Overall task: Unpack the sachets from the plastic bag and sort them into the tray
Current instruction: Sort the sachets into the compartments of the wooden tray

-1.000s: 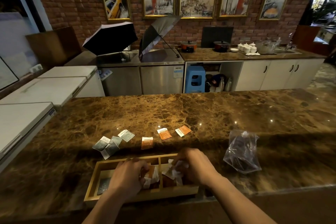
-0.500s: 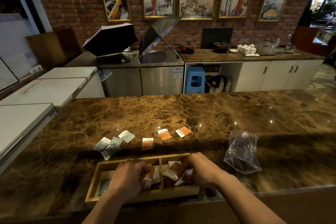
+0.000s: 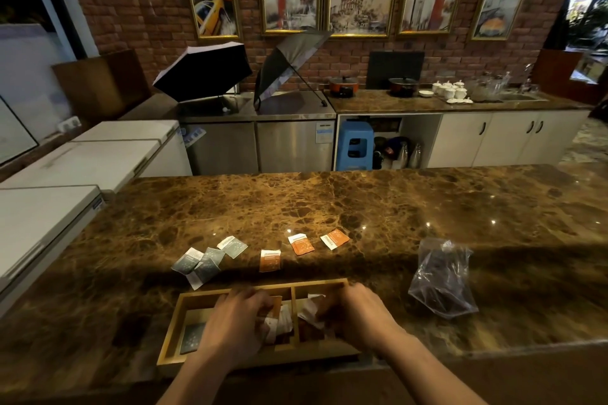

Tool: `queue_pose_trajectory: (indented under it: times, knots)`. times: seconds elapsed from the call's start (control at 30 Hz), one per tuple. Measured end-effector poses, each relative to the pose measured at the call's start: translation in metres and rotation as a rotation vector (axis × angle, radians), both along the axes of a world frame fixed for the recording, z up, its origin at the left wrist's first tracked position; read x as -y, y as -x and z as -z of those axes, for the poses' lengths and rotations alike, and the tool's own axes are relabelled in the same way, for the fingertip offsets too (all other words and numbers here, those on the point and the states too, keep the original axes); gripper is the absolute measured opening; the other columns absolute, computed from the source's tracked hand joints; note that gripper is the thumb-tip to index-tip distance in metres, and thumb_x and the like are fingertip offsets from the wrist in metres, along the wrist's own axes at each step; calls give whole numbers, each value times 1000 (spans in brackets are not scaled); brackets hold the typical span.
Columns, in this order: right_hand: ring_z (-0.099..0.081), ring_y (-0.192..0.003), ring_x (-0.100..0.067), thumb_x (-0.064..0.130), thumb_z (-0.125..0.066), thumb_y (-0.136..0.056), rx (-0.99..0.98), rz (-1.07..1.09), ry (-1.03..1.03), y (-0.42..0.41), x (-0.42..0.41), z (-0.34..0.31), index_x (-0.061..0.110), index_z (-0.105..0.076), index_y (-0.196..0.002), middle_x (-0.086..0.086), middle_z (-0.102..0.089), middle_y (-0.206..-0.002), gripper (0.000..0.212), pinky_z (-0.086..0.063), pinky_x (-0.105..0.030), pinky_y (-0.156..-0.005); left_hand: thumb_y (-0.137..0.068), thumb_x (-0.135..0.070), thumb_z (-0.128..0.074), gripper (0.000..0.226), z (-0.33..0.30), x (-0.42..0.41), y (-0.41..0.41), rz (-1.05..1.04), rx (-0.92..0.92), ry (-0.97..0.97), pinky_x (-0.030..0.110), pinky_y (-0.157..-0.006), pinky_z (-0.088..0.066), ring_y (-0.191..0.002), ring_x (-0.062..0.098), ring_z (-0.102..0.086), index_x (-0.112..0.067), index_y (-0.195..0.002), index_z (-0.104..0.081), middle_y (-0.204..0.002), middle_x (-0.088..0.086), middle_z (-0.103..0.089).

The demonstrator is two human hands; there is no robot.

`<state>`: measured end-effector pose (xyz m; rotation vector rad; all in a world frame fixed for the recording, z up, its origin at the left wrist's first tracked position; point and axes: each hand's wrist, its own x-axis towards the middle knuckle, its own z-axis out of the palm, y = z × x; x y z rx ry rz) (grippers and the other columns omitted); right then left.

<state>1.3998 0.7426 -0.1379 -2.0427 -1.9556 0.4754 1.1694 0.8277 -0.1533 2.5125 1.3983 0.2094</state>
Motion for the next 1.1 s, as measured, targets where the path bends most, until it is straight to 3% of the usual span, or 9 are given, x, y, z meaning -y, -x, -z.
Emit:
queue_pose_trajectory:
  times: [0.1, 0.2, 0.27, 0.43, 0.53, 0.63, 0.8, 0.97, 1.1]
  knots:
    - [-61, -121, -11, 13, -70, -93, 4, -64, 65, -4, 1, -5, 31, -74, -118, 8, -67, -129, 30, -54, -26, -97, -88, -40, -65, 48, 4, 4, 0, 2, 11, -4, 35, -111, -36, -135, 16, -36, -44, -132, -49, -146, -15, -42]
    - [-65, -114, -10, 10, -74, -89, -26, -101, 77, -9, -6, 0, 38, -73, -101, 8, -69, -123, 31, -61, -26, -87, -89, -40, -65, 50, 6, 5, 0, 7, 13, -6, 37, -113, -33, -138, 15, -34, -45, -135, -47, -149, -15, -41]
    - [-66, -110, -8, 11, -78, -85, -6, -104, 73, -14, -10, 6, 33, -75, -101, 10, -69, -119, 27, -62, -24, -81, -89, -39, -66, 49, 4, 5, 1, 12, 15, -9, 36, -112, -34, -137, 15, -36, -45, -134, -47, -148, -15, -43]
    - [-61, -101, -2, 11, -71, -91, -123, -11, -57, -22, -12, 6, 35, -77, -99, 18, -61, -111, 27, -53, -11, -75, -86, -35, -69, 48, 2, 3, 3, 15, 46, -8, 32, -109, -36, -133, 13, -38, -46, -129, -49, -142, -16, -45]
    - [-63, -103, -1, 12, -71, -91, -164, 80, -190, -20, -13, 8, 34, -74, -107, 15, -67, -113, 27, -57, -16, -83, -83, -34, -71, 50, -1, 1, 2, 10, 68, -16, 30, -103, -39, -128, 12, -41, -46, -127, -49, -137, -16, -48]
    - [-65, -97, -2, 9, -76, -87, -259, 133, -248, -12, -13, 12, 29, -68, -106, 12, -68, -109, 29, -57, -15, -79, -83, -32, -71, 50, -1, 0, 2, 1, 80, -16, 29, -102, -39, -128, 13, -43, -45, -126, -50, -137, -14, -49]
    - [-64, -103, -6, 21, -80, -85, -203, 47, -134, -8, -6, 28, 34, -59, -119, 11, -66, -115, 42, -61, -28, -84, -83, -28, -70, 51, 2, -2, 8, -4, 69, 4, 32, -104, -42, -127, 13, -44, -45, -127, -50, -138, -13, -50]
    - [-65, -105, -6, 19, -85, -79, -248, 44, -50, -21, -8, 25, 44, -59, -113, 12, -65, -115, 50, -63, -30, -83, -83, -33, -70, 48, 4, -2, 9, -13, 66, 12, 32, -98, -45, -122, 13, -47, -46, -125, -49, -133, -13, -53]
    - [-69, -102, -4, 19, -86, -80, -304, 18, 14, -21, -3, 13, 38, -67, -103, 12, -70, -111, 36, -62, -26, -85, -83, -34, -70, 47, 6, -1, 7, -10, 91, 16, 32, -98, -46, -121, 12, -46, -46, -125, -50, -133, -14, -53]
